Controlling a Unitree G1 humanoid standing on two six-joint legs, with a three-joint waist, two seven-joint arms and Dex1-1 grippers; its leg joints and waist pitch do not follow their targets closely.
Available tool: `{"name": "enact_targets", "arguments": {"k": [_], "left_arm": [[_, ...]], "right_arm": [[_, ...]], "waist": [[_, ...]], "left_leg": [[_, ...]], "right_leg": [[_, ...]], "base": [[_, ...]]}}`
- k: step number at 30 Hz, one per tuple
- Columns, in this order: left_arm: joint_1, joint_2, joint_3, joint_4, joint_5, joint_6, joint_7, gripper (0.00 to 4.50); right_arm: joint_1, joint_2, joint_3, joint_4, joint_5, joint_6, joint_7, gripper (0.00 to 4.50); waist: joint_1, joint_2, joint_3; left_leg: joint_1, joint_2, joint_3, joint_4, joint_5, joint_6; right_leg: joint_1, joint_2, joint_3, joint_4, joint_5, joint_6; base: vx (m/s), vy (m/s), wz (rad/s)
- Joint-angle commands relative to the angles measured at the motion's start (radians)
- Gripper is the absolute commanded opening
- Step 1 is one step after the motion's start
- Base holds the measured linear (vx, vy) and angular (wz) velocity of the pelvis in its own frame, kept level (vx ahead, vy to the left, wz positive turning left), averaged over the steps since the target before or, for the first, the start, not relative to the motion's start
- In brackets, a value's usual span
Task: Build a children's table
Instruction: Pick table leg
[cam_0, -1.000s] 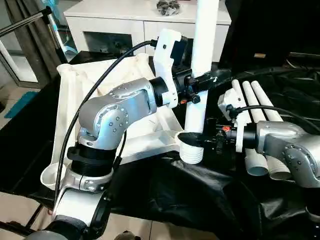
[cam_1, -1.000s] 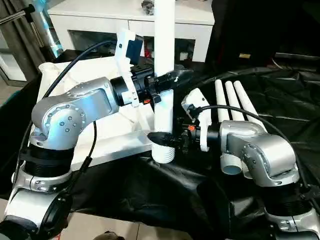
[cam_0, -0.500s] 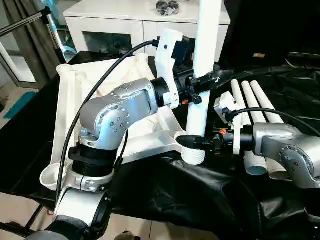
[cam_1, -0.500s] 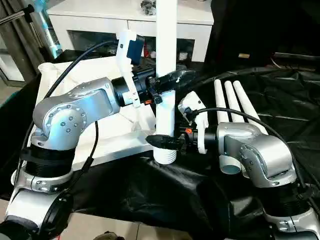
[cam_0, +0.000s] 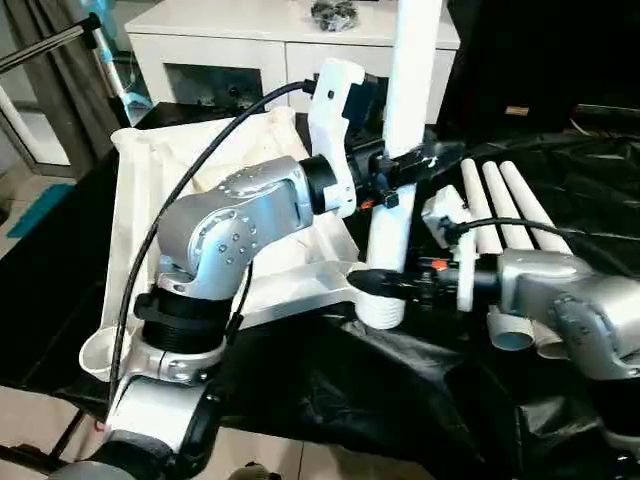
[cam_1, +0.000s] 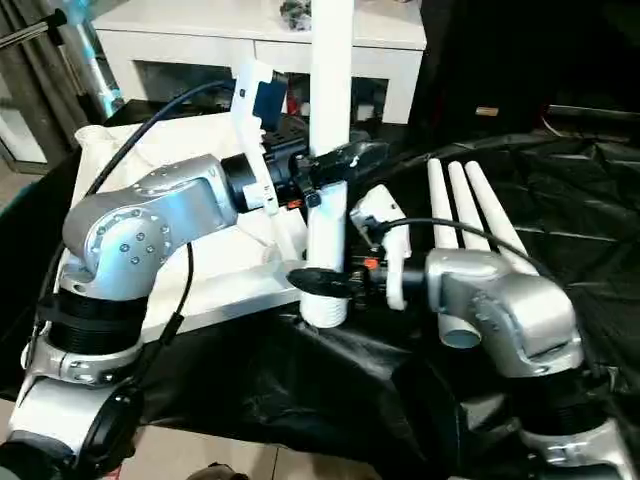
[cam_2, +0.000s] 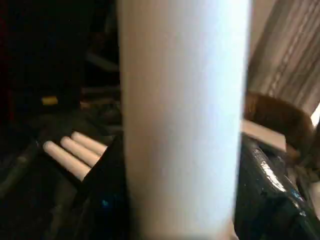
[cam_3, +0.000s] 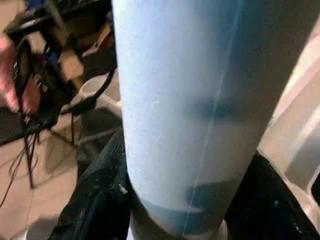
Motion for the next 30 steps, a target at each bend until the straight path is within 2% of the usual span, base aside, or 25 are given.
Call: {"name": "enact_targets", "arguments": {"k": [1,2,3,5,7,9,11,12,13,14,15,16,17,18,19,20,21,22,23,27,28,30], "left_arm": [[0.007,-0.016,0.041,-0.021,0.002,-0.055,0.021,2.85],[0.007,-0.016,0.041,-0.021,0.002,-0.055,0.021,2.85],[0.027,-0.005,0.029,-0.020,0.042,-0.136,-0.006,2.88],[0.051,-0.025,0.046,-0.018,0.053,-0.203,-0.005,2.88],[0.062,-0.039,0.062,-0.017,0.047,-0.221,0.004,2.88],[0.094,-0.045,0.073,-0.032,0.056,-0.265,0.002,2.88],[0.131,-0.032,0.098,-0.056,0.046,-0.285,-0.012,2.88],[0.137,-0.024,0.100,-0.057,0.047,-0.284,-0.015,2.88],[0.166,0.032,0.085,-0.054,0.081,-0.294,-0.040,2.88],[0.188,0.087,0.048,-0.044,0.135,-0.320,-0.066,2.88],[0.191,0.095,0.040,-0.041,0.144,-0.323,-0.071,2.88],[0.228,0.198,-0.056,-0.002,0.260,-0.370,-0.120,2.88],[0.228,0.198,-0.056,-0.002,0.260,-0.370,-0.120,2.88],[0.245,0.246,-0.107,0.019,0.318,-0.403,-0.146,2.88],[0.266,0.292,-0.161,0.044,0.375,-0.439,-0.181,2.88],[0.281,0.318,-0.195,0.063,0.406,-0.462,-0.209,2.88],[0.299,0.345,-0.241,0.097,0.442,-0.489,-0.245,2.88],[0.313,0.366,-0.289,0.142,0.479,-0.514,-0.279,2.88],[0.315,0.369,-0.308,0.165,0.488,-0.520,-0.294,2.88],[0.306,0.363,-0.352,0.295,0.505,-0.554,-0.353,2.88],[0.299,0.361,-0.357,0.333,0.517,-0.558,-0.356,2.88],[0.290,0.367,-0.367,0.384,0.542,-0.565,-0.363,2.88]], "right_arm": [[0.004,0.007,-0.042,0.014,-0.001,-0.010,-0.038,1.91],[0.004,0.007,-0.042,0.014,-0.001,-0.010,-0.038,1.91],[0.009,0.021,-0.058,0.016,-0.003,-0.019,-0.060,1.91],[0.013,0.039,-0.077,0.017,-0.005,-0.034,-0.085,1.91],[0.016,0.049,-0.089,0.016,-0.004,-0.039,-0.100,1.91],[0.017,0.075,-0.126,0.018,-0.016,-0.057,-0.161,1.91],[0.009,0.102,-0.174,0.035,-0.045,-0.088,-0.248,1.91],[0.010,0.102,-0.178,0.036,-0.048,-0.093,-0.253,1.91],[0.013,0.100,-0.195,0.042,-0.077,-0.134,-0.288,1.91],[0.019,0.098,-0.200,0.048,-0.114,-0.183,-0.315,1.91],[0.020,0.098,-0.200,0.048,-0.117,-0.190,-0.316,1.91],[0.033,0.097,-0.199,0.052,-0.152,-0.248,-0.328,1.91],[0.033,0.097,-0.199,0.052,-0.152,-0.248,-0.328,1.91],[0.040,0.093,-0.190,0.052,-0.180,-0.255,-0.352,1.91],[0.051,0.091,-0.180,0.053,-0.209,-0.269,-0.377,1.91],[0.058,0.094,-0.172,0.057,-0.231,-0.279,-0.397,1.91],[0.067,0.082,-0.146,0.065,-0.262,-0.269,-0.414,1.91],[0.076,0.087,-0.137,0.083,-0.275,-0.266,-0.432,1.90],[0.078,0.100,-0.147,0.096,-0.274,-0.263,-0.454,1.90],[0.103,0.137,-0.151,0.118,-0.284,-0.286,-0.481,1.90],[0.109,0.142,-0.152,0.115,-0.285,-0.289,-0.481,1.90],[0.121,0.145,-0.148,0.102,-0.286,-0.283,-0.479,1.90]], "waist": [[0.003,-0.015,-0.069],[0.004,-0.015,-0.070],[0.005,-0.007,-0.070],[0.004,-0.007,-0.070],[0.002,-0.008,-0.071],[0.001,-0.002,-0.070],[-0.001,-0.005,-0.071],[-0.002,-0.004,-0.070],[-0.003,-0.010,-0.069],[-0.005,-0.004,-0.069],[-0.003,-0.002,-0.068],[-0.005,-0.006,-0.068],[-0.006,-0.002,-0.067],[-0.006,-0.001,-0.067],[-0.007,0.001,-0.066],[-0.008,-0.009,-0.066],[-0.005,-0.002,-0.069],[-0.010,-0.016,-0.069],[-0.007,-0.006,-0.069],[-0.008,-0.002,-0.070],[-0.011,-0.005,-0.069],[-0.010,0.002,-0.070]], "left_leg": [[0.014,0.036,-0.013,-0.063,-0.078,0.021],[0.014,0.036,-0.014,-0.063,-0.077,0.020],[0.014,0.038,-0.016,-0.064,-0.079,0.018],[0.013,0.037,-0.015,-0.064,-0.090,0.018],[0.014,0.038,-0.015,-0.065,-0.090,0.012],[0.014,0.038,-0.015,-0.066,-0.095,0.007],[0.014,0.038,-0.015,-0.068,-0.093,0.003],[0.015,0.037,-0.014,-0.067,-0.094,-0.003],[0.015,0.036,-0.013,-0.069,-0.103,-0.008],[0.017,0.035,-0.013,-0.070,-0.109,-0.012],[0.018,0.037,-0.016,-0.072,-0.114,-0.014],[0.018,0.037,-0.015,-0.074,-0.123,-0.018],[0.020,0.037,-0.015,-0.075,-0.131,-0.021],[0.023,0.037,-0.016,-0.077,-0.137,-0.029],[0.024,0.038,-0.016,-0.079,-0.138,-0.038],[0.023,0.039,-0.014,-0.080,-0.134,-0.037],[0.024,0.038,-0.015,-0.079,-0.116,-0.044],[0.023,0.037,-0.011,-0.079,-0.109,-0.043],[0.023,0.036,-0.011,-0.079,-0.110,-0.046],[0.021,0.034,-0.010,-0.078,-0.115,-0.048],[0.020,0.034,-0.010,-0.079,-0.126,-0.046],[0.022,0.036,-0.013,-0.080,-0.135,-0.046]], "right_leg": [[0.058,-0.060,0.030,-0.073,-0.005,-0.253],[0.059,-0.061,0.029,-0.072,0.000,-0.254],[0.057,-0.060,0.029,-0.074,0.004,-0.251],[0.059,-0.061,0.030,-0.075,0.002,-0.243],[0.059,-0.061,0.029,-0.072,0.011,-0.244],[0.056,-0.061,0.029,-0.074,-0.001,-0.241],[0.056,-0.060,0.029,-0.073,0.001,-0.238],[0.054,-0.059,0.029,-0.073,-0.006,-0.234],[0.054,-0.057,0.029,-0.076,-0.027,-0.222],[0.051,-0.056,0.029,-0.075,-0.048,-0.209],[0.048,-0.058,0.029,-0.078,-0.064,-0.196],[0.047,-0.057,0.030,-0.079,-0.096,-0.163],[0.043,-0.056,0.030,-0.080,-0.112,-0.151],[0.042,-0.056,0.030,-0.082,-0.127,-0.139],[0.039,-0.056,0.031,-0.082,-0.126,-0.138],[0.040,-0.056,0.032,-0.085,-0.124,-0.133],[0.039,-0.056,0.032,-0.078,-0.095,-0.137],[0.039,-0.054,0.032,-0.077,-0.069,-0.145],[0.038,-0.057,0.033,-0.073,-0.062,-0.154],[0.041,-0.059,0.034,-0.070,-0.025,-0.178],[0.042,-0.059,0.034,-0.071,-0.024,-0.181],[0.043,-0.060,0.034,-0.071,-0.025,-0.180]], "base": [[0.000,0.000,0.00],[0.000,0.000,0.00],[0.000,0.000,0.00],[0.000,0.000,0.00],[0.000,0.000,0.00],[0.000,0.000,0.00],[0.000,0.000,0.00],[0.000,0.000,0.00],[0.000,0.000,0.00],[0.000,0.000,0.00],[0.000,0.000,0.00],[0.000,0.000,0.00],[0.000,0.000,0.00],[0.000,0.000,0.00],[0.000,0.000,0.00],[0.000,0.000,0.00],[0.000,0.000,0.00],[0.000,0.000,0.00],[0.000,0.000,0.00],[0.000,0.000,0.00],[0.000,0.000,0.00],[0.000,0.000,0.00]]}}
